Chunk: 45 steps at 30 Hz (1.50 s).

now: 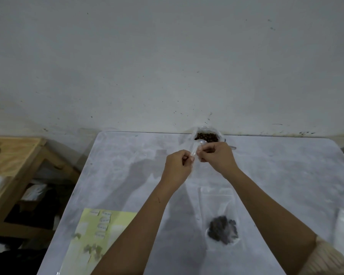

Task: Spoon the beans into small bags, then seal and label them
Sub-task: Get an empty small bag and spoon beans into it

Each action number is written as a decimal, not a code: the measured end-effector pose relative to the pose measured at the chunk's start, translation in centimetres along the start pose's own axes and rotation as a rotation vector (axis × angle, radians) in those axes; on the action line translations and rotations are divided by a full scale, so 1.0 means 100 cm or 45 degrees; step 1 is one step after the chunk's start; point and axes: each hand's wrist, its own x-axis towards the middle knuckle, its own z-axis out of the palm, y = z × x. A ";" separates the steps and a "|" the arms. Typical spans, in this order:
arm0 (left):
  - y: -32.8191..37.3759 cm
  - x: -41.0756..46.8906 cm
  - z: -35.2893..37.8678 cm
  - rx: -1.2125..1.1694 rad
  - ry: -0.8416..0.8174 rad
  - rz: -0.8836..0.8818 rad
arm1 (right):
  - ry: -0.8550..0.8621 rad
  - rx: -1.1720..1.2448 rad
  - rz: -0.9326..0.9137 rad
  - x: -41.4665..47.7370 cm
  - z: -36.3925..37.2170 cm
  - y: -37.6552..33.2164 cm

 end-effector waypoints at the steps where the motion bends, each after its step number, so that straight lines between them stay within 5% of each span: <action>1: 0.001 -0.001 0.003 0.001 0.021 0.017 | 0.000 -0.051 -0.001 0.000 -0.002 0.000; 9: -0.006 -0.013 0.028 -0.099 0.181 -0.032 | 0.091 -0.433 -0.084 0.007 0.002 0.016; 14: -0.011 -0.016 0.034 -0.199 0.255 -0.068 | 0.046 -0.383 -0.111 0.004 0.000 0.017; 18: -0.014 -0.012 0.031 -0.365 0.137 -0.136 | -0.212 -0.135 0.032 -0.002 -0.013 0.017; 27: -0.013 0.003 0.020 -0.360 -0.083 -0.095 | -0.340 -0.151 -0.040 -0.003 -0.023 0.021; 31: -0.014 0.005 0.024 -0.183 -0.202 -0.025 | -0.201 -0.185 0.044 -0.002 -0.022 0.032; 45: -0.027 -0.002 0.028 -0.118 -0.119 -0.020 | 0.035 -0.521 -0.076 0.005 0.007 0.049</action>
